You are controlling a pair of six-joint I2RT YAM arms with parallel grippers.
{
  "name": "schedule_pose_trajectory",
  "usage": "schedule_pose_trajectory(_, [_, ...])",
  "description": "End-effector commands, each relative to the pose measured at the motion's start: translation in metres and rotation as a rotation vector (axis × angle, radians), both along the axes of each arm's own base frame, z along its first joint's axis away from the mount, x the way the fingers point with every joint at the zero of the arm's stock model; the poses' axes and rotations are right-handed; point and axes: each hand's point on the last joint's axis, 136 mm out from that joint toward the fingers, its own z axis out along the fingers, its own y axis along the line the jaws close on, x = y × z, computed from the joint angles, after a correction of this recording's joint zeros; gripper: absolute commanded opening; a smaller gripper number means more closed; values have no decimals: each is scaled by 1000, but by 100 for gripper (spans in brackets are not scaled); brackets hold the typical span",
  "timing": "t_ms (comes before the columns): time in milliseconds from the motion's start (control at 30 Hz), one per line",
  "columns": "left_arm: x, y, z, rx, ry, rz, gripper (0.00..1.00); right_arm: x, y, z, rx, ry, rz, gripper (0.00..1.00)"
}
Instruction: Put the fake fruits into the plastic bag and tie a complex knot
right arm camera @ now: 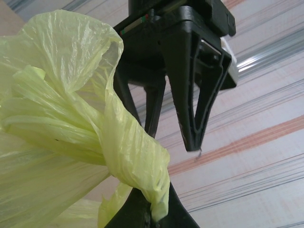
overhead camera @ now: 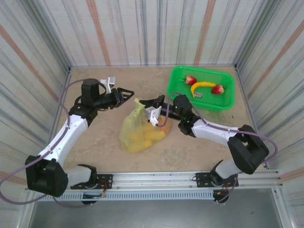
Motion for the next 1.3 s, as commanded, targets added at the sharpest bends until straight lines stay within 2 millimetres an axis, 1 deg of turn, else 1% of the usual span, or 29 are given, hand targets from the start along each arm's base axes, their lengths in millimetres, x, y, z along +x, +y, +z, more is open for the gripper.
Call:
schedule_pose_trajectory(0, [-19,-16,19,-147,115,-91,56,-2,-4,14,24,-50,-3,0])
schedule_pose_trajectory(67, [-21,-13,12,-138,142,-85,60,-2,-4,13,22,-49,0,0])
schedule_pose_trajectory(300, [-28,-24,7,-178,216,-149,63,-2,-2,10,4,-57,4,0])
schedule_pose_trajectory(533, [-23,-31,-2,-164,240,-164,58,-2,-2,12,2,-66,3,0])
schedule_pose_trajectory(600, [-22,-33,-5,-159,246,-165,55,-2,-2,10,-2,-63,2,0])
schedule_pose_trajectory(700, [-21,-37,-5,-161,244,-175,46,-2,-2,9,-7,-65,4,0])
schedule_pose_trajectory(800, [-19,-37,-7,-164,248,-167,33,-2,-1,9,-9,-65,3,0])
schedule_pose_trajectory(867, [-19,-39,-5,-175,244,-173,25,-2,-1,7,-12,-65,0,0])
schedule_pose_trajectory(1133, [-20,-39,3,-182,204,-188,0,0,-1,1,-24,-59,-4,0])
schedule_pose_trajectory(1267, [-19,-35,6,-175,167,-167,0,0,-2,0,-28,-52,-8,0])
